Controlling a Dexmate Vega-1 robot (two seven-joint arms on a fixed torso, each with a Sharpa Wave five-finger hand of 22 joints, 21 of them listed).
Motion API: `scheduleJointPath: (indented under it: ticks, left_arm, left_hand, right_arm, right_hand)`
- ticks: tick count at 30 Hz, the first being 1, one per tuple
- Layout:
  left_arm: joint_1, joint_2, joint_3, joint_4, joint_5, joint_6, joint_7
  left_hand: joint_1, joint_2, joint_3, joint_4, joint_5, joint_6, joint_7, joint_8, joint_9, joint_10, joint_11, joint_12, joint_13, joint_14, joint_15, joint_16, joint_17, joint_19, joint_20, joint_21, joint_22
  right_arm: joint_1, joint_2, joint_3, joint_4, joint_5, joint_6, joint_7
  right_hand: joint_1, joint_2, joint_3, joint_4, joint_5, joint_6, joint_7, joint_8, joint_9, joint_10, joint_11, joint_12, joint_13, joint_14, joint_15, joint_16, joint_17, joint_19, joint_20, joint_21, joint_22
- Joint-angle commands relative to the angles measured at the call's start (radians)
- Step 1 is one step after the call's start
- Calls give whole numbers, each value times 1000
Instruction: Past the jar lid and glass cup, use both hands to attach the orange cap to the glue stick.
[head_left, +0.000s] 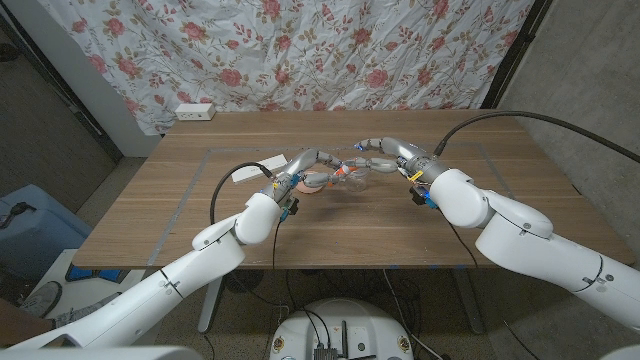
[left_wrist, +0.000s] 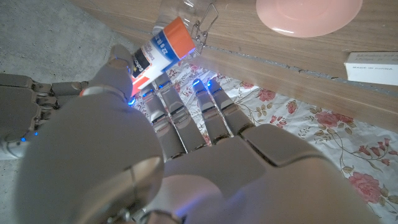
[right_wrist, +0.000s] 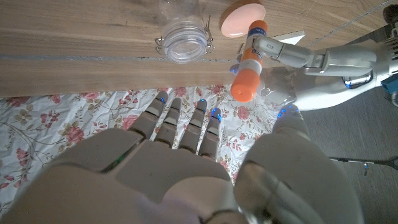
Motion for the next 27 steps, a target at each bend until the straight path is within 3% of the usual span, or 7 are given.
scheduleJointPath:
  ticks: [1,16,20,27]
  left_arm:
    - [11,-3,-7,3,-4,-2,8]
    - [14,-1,-12,6,-12,-11,8]
    - [16,2,-13,4,-12,-8,6]
    - [17,2,-15,3,-15,-4,7]
  left_hand:
    - [-22,40,24,20,3,51,26,9,4,4,-3,8,5,7,-127,2,2,11,-2,-3,5]
    - [-24,41,25,20,3,53,26,9,4,5,-3,8,5,8,-128,2,2,11,-2,-3,5]
    - [-24,40,25,20,3,52,27,9,4,5,-3,8,5,8,-128,2,2,12,-3,-3,5]
    - [-25,40,25,20,3,53,27,9,4,5,-3,8,5,8,-127,2,2,12,-2,-3,5]
  right_arm:
    - [-85,-13,61,39,103,198,-116]
    - [-164,-12,94,84,66,337,-200]
    - [-182,-13,103,98,55,368,-211]
    - [-210,-10,115,118,26,408,-235]
  right_hand:
    - [-27,4,-2,12,-5,-22,-2,-4,5,-30,1,-4,0,-14,0,-6,4,-5,1,-1,6]
    - [-83,30,-10,36,-12,-50,-2,2,1,-76,-9,-2,-5,-43,-26,-18,8,-3,-27,4,6]
    - [-102,36,-14,42,-13,-62,1,1,0,-93,-29,-2,-8,-57,-33,-24,8,-16,-15,0,5]
    - [-128,33,-23,48,-13,-86,21,0,-2,-121,-38,-3,-11,-73,-34,-32,7,-28,-10,-2,5]
